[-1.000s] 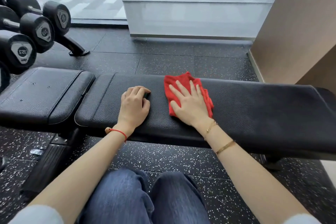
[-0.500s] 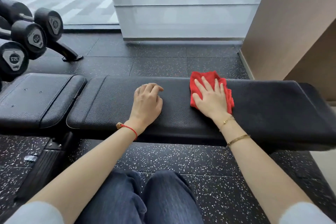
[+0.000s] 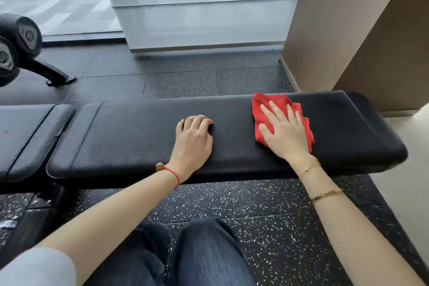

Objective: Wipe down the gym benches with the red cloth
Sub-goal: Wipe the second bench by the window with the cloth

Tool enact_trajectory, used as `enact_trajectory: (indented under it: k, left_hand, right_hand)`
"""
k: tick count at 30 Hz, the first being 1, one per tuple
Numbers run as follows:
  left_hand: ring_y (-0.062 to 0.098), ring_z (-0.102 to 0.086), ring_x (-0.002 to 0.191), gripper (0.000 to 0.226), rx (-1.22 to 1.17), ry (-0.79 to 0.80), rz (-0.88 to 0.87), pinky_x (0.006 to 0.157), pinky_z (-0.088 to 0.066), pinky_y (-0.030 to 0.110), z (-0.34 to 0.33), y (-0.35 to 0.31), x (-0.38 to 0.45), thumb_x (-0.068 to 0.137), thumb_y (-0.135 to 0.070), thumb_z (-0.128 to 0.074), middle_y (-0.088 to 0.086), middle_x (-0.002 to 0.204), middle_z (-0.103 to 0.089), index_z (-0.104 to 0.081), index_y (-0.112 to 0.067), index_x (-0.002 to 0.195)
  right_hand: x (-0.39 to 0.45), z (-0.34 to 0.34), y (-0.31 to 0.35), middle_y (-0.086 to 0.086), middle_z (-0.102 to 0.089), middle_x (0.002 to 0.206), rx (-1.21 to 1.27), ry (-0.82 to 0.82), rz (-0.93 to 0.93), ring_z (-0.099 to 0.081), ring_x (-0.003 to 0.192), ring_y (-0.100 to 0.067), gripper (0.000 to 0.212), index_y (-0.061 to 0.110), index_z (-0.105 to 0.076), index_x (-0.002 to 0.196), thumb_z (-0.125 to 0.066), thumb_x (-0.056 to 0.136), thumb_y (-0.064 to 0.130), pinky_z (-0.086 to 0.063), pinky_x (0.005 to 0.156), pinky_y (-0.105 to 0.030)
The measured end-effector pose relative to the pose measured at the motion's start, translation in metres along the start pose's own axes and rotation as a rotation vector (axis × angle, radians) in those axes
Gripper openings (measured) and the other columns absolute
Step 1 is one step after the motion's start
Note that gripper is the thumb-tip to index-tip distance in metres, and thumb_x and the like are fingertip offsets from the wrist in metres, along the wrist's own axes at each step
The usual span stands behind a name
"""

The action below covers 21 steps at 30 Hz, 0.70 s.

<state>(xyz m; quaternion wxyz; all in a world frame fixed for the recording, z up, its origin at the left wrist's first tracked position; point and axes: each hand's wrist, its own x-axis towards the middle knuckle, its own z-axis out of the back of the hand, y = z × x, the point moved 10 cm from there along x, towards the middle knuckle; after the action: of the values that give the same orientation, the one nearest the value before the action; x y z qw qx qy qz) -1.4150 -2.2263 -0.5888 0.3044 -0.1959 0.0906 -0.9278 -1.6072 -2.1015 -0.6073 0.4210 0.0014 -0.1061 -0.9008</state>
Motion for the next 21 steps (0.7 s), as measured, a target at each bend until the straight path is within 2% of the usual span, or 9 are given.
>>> enact_trajectory:
  k: [4,9,12,14,18,21]
  left_hand:
    - [0.025,-0.047,0.125,0.030,0.001,-0.003,0.003,0.112,-0.031,0.044,0.000,-0.002,-0.001,0.092,-0.014,-0.049,0.001,0.127,-0.058,-0.060,-0.015,0.119]
    - [0.025,-0.050,0.122,0.031,-0.024,-0.029,0.025,0.112,-0.031,0.042,0.002,0.000,-0.001,0.088,-0.010,-0.052,0.000,0.125,-0.061,-0.063,-0.014,0.117]
    - [0.026,-0.051,0.121,0.031,-0.047,-0.034,0.025,0.111,-0.033,0.044,0.002,0.001,-0.002,0.088,-0.008,-0.053,0.001,0.124,-0.061,-0.064,-0.013,0.117]
    - [0.026,-0.051,0.121,0.031,-0.052,-0.032,0.021,0.111,-0.033,0.045,0.002,0.000,-0.003,0.088,-0.008,-0.052,0.002,0.124,-0.062,-0.064,-0.012,0.117]
    - [0.029,-0.053,0.118,0.030,-0.066,-0.044,0.018,0.108,-0.036,0.047,0.004,-0.001,-0.003,0.087,-0.006,-0.053,0.005,0.123,-0.063,-0.064,-0.010,0.115]
    - [0.030,-0.053,0.117,0.029,-0.064,-0.053,0.016,0.107,-0.038,0.047,0.004,-0.002,-0.003,0.086,-0.005,-0.054,0.005,0.121,-0.064,-0.065,-0.010,0.113]
  right_hand:
    - [0.025,-0.001,0.008,0.010,-0.012,0.164,0.002,0.030,-0.055,-0.006,0.150,-0.034,0.057,0.039,-0.022,0.153,-0.035,0.098,0.046,0.003,0.122,-0.047]
    - [-0.003,-0.007,0.050,0.012,-0.015,0.163,0.018,0.042,0.151,-0.006,0.151,-0.031,0.058,0.041,-0.023,0.152,-0.040,0.097,0.047,0.002,0.123,-0.045]
    - [-0.024,-0.006,0.043,0.015,-0.017,0.162,0.024,0.031,0.222,-0.009,0.151,-0.028,0.057,0.042,-0.026,0.151,-0.041,0.096,0.047,0.000,0.123,-0.043]
    - [-0.024,-0.002,0.020,0.015,-0.018,0.162,0.023,0.020,0.188,-0.011,0.151,-0.027,0.057,0.042,-0.027,0.151,-0.042,0.097,0.047,-0.002,0.123,-0.043]
    - [0.006,0.006,-0.027,0.012,-0.015,0.163,-0.016,0.013,-0.028,-0.010,0.150,-0.030,0.057,0.040,-0.025,0.152,-0.038,0.097,0.047,0.001,0.123,-0.044]
    - [0.029,0.002,-0.016,0.010,-0.010,0.164,-0.005,0.050,-0.081,-0.006,0.150,-0.034,0.058,0.039,-0.021,0.154,-0.035,0.098,0.048,0.004,0.122,-0.046]
